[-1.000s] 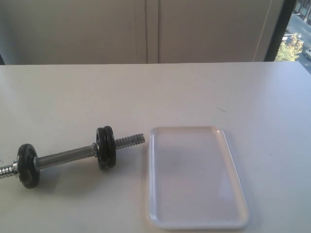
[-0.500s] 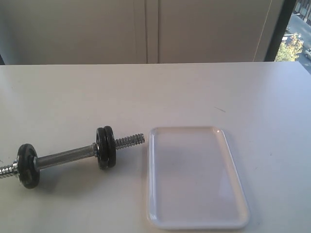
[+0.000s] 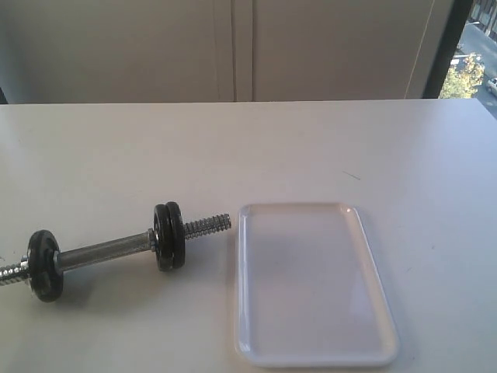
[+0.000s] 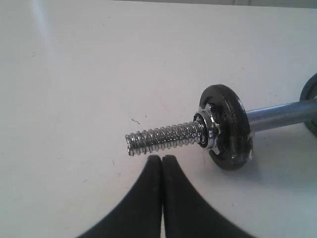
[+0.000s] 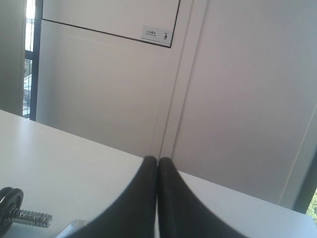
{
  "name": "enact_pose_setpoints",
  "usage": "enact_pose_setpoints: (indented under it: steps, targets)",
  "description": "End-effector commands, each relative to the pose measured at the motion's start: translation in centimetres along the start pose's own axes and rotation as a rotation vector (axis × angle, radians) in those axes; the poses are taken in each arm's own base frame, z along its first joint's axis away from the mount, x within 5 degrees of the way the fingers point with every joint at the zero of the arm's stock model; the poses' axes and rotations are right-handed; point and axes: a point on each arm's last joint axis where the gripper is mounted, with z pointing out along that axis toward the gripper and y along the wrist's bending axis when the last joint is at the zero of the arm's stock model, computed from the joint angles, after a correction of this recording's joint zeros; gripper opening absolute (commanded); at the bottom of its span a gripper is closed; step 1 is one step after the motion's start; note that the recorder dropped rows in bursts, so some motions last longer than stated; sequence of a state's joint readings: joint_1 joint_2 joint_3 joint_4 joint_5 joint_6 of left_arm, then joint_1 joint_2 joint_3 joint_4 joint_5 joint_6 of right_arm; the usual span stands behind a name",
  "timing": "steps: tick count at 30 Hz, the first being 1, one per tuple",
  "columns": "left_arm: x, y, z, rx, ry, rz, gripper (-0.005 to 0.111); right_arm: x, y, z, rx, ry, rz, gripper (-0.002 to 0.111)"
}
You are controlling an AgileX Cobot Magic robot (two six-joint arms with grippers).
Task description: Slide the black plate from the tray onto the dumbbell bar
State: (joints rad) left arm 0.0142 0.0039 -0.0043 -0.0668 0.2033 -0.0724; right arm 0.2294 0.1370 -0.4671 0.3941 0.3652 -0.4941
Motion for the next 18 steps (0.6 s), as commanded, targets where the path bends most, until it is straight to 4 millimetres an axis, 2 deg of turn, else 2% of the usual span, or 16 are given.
enact_pose_setpoints:
  steps: [1, 18]
  targets:
    - [0.23, -0.03, 0.02, 0.007, 0.013, 0.053, 0.0, 0.07, -0.01, -0.08, 0.002, -0.008, -0.001, 0.0]
    - [0.26, -0.31, 0.02, 0.037, 0.017, -0.057, 0.0, 0.07, -0.01, -0.08, 0.002, -0.008, 0.025, 0.0]
